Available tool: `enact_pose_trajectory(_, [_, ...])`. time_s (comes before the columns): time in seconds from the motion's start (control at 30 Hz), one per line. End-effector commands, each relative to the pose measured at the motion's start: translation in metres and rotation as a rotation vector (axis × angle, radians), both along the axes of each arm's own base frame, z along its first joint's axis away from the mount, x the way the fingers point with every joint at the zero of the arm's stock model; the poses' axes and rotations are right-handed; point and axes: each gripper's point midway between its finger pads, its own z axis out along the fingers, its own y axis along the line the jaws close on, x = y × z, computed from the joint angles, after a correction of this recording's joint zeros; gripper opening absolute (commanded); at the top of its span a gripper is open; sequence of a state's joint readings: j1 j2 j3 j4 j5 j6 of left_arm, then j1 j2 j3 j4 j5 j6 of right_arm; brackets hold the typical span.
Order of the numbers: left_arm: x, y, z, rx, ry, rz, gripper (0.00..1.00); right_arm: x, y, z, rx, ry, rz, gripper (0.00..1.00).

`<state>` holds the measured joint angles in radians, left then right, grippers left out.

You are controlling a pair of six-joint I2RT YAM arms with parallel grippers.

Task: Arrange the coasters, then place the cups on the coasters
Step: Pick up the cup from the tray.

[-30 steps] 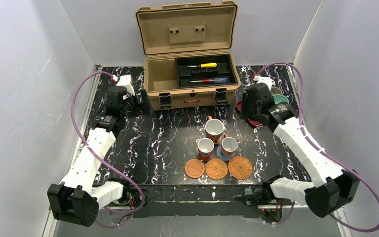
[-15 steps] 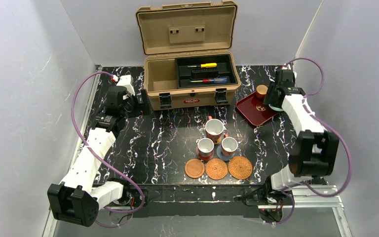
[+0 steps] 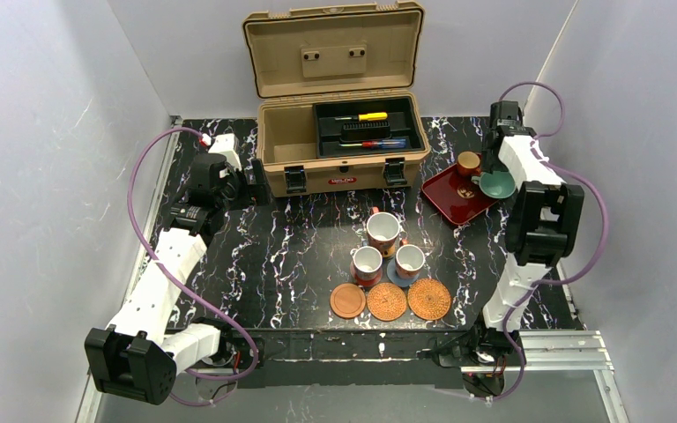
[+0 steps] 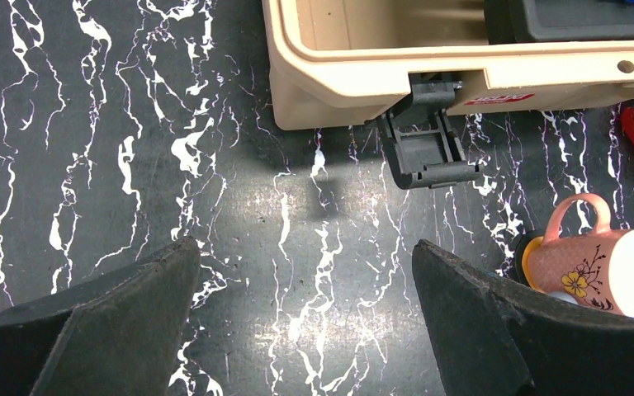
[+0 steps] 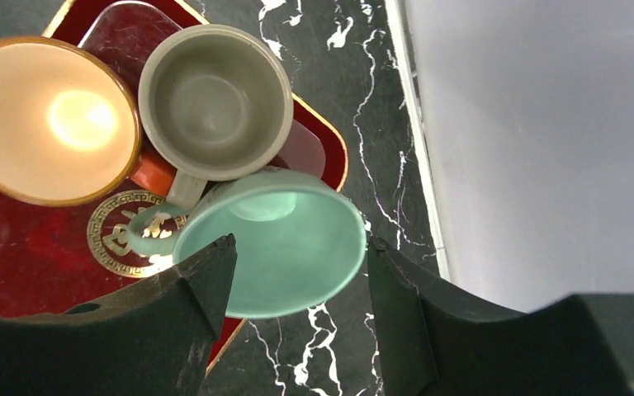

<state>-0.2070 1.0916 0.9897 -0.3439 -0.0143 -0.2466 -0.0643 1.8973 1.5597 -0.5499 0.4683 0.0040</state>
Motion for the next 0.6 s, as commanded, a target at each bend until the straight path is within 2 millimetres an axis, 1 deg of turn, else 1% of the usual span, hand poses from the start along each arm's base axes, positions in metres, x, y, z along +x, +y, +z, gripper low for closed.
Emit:
enact_pose_trajectory(0.0, [-0.002,-0.004,0.004,-0.010,-0.007,-0.015,0.99,0.003,-0.005,-0.006,-0.035,0.096,0.037,0.67])
enact_pose_trajectory(0.07, [-0.002,-0.003,0.005,-0.007,-0.010,-0.010,0.99,0.001,-0.005,-0.010,-0.034,0.102,0.039,0.67])
enact_pose_trajectory(0.23, [-0.002,-0.004,0.003,-0.010,-0.004,-0.014,0.99,0.000,-0.015,-0.015,-0.089,0.118,0.022,0.68])
enact_pose_trajectory(0.4, [-0.002,-0.004,0.002,-0.010,-0.001,-0.014,0.99,0.007,-0.021,-0.022,-0.126,0.152,0.019,0.68])
enact_pose_trajectory(0.57, [-0.001,-0.005,0.001,-0.011,0.005,-0.015,0.99,0.015,-0.019,-0.032,-0.116,0.172,0.047,0.68])
